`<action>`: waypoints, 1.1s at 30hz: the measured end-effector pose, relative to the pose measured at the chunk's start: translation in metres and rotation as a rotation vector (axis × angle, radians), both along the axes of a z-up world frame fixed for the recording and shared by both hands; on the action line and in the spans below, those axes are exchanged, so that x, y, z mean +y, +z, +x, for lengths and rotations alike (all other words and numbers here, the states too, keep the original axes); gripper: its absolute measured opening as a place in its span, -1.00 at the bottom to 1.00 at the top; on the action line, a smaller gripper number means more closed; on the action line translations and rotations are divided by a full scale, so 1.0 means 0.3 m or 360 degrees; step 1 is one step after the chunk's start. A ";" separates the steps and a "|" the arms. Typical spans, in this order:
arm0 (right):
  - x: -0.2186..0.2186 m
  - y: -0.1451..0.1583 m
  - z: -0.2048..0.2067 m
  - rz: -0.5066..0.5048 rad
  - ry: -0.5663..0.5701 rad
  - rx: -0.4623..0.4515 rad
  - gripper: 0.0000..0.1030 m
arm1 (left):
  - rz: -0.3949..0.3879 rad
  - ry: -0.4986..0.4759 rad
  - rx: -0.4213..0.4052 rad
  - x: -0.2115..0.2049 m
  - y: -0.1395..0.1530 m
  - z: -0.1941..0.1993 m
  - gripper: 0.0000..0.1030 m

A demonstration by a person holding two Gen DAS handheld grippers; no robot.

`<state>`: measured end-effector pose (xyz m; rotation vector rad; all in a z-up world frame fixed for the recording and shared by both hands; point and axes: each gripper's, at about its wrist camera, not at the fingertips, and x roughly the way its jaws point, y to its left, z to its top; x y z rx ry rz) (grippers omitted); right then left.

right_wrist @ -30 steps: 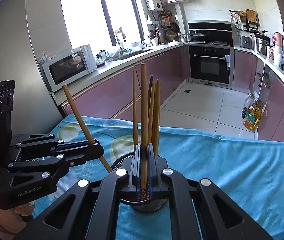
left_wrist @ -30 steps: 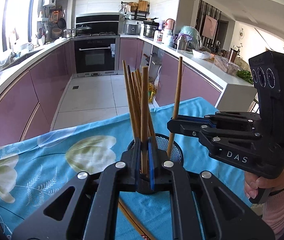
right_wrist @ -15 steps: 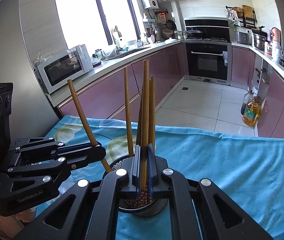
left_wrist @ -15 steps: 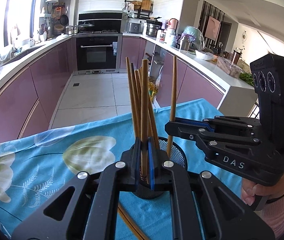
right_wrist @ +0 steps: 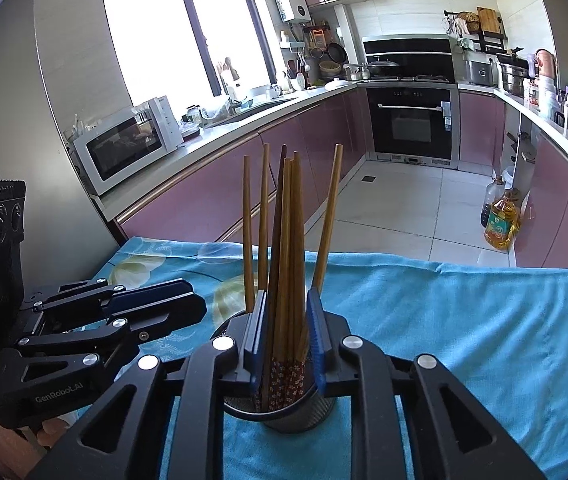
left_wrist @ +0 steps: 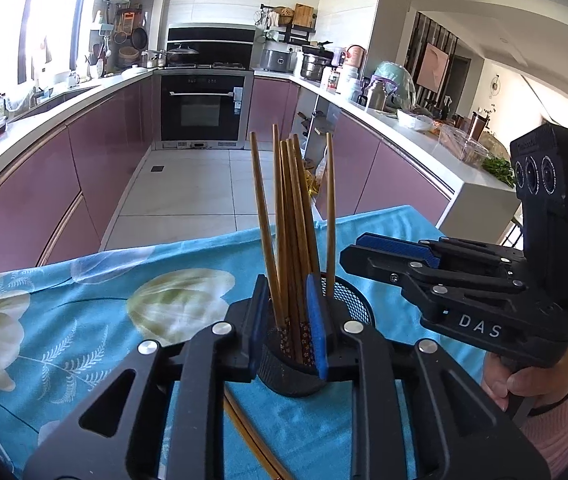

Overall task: Organize utensils
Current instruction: 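Withdraw the right gripper back toward the last chopsticks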

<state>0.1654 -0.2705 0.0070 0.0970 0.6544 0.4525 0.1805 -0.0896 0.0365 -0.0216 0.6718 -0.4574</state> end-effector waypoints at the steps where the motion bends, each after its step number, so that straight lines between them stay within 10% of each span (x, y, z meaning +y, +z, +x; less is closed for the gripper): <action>1: -0.004 0.003 -0.011 0.0009 0.0003 -0.0010 -0.59 | -0.0011 0.0010 -0.0011 0.013 0.000 -0.007 -0.56; 13: 0.041 0.006 -0.236 -0.0039 0.0229 -0.0153 -0.15 | -0.0049 0.0138 -0.0116 0.177 -0.035 -0.179 -0.21; 24: 0.191 -0.280 -0.260 -0.0122 0.0365 0.0237 -0.12 | -0.0002 0.0300 0.0017 0.322 -0.212 -0.273 0.36; 33: 0.232 -0.355 -0.283 -0.0196 0.0331 0.0298 -0.12 | 0.0022 0.0329 0.0091 0.321 -0.310 -0.293 0.39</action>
